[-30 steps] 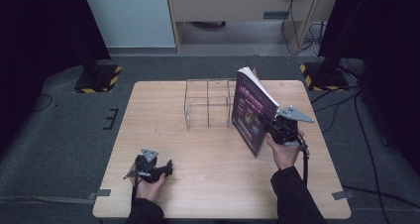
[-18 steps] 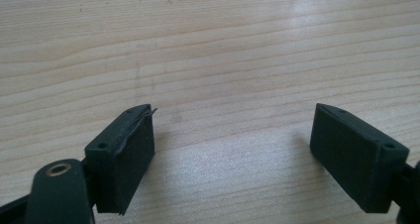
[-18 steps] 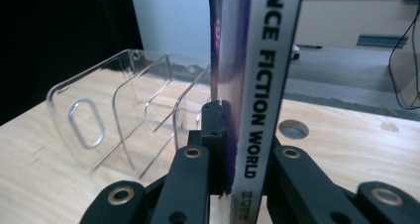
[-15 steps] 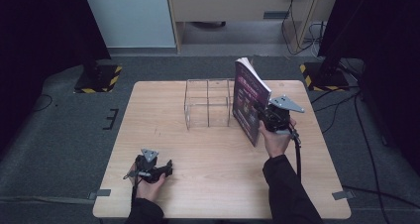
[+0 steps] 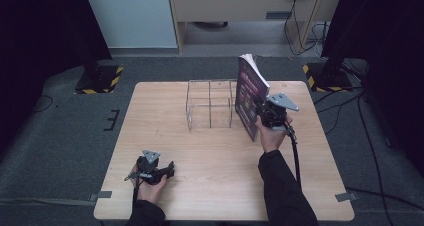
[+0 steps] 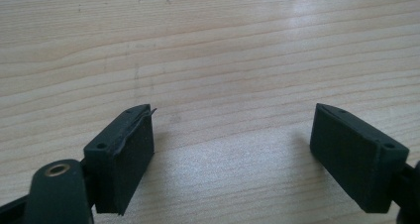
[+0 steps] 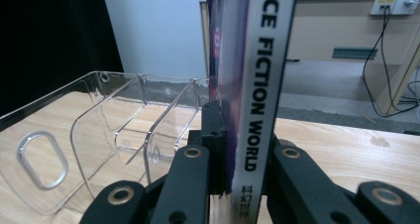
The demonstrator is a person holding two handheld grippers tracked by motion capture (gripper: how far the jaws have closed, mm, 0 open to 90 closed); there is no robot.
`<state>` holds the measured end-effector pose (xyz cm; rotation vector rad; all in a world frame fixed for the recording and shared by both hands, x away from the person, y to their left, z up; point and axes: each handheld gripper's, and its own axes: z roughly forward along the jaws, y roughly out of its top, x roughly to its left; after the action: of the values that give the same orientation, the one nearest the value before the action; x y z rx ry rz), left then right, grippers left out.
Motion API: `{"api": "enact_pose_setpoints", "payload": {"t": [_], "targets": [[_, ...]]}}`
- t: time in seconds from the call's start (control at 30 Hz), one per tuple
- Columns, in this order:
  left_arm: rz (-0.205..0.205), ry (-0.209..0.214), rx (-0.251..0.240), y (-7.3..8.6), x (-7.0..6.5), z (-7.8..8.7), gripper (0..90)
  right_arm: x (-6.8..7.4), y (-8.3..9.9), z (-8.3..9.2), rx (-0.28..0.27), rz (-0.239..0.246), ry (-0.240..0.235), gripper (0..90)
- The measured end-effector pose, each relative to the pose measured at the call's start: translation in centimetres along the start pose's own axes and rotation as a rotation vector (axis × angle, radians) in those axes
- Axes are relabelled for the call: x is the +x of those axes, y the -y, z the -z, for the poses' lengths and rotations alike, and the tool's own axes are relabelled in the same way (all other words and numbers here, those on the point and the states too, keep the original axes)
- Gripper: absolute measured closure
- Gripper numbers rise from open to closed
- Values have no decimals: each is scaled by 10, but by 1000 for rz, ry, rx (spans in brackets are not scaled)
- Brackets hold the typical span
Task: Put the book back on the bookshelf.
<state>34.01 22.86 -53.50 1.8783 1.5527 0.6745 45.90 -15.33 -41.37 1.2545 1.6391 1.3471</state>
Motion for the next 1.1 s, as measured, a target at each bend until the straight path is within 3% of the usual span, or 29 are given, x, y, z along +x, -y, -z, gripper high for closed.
{"api": "enact_pose_setpoints", "payload": {"t": [0.3, 0.63, 1.1], "targets": [[0, 0, 0, 0, 0, 0, 162, -1, 6, -1, -24, -12, 8, 827], [0, 0, 0, 0, 0, 0, 162, 2, 12, 2, -28, 14, 15, 823], [0, -1, 0, 0, 0, 0, 162, -3, 9, 9, 18, 22, -1, 746]]}}
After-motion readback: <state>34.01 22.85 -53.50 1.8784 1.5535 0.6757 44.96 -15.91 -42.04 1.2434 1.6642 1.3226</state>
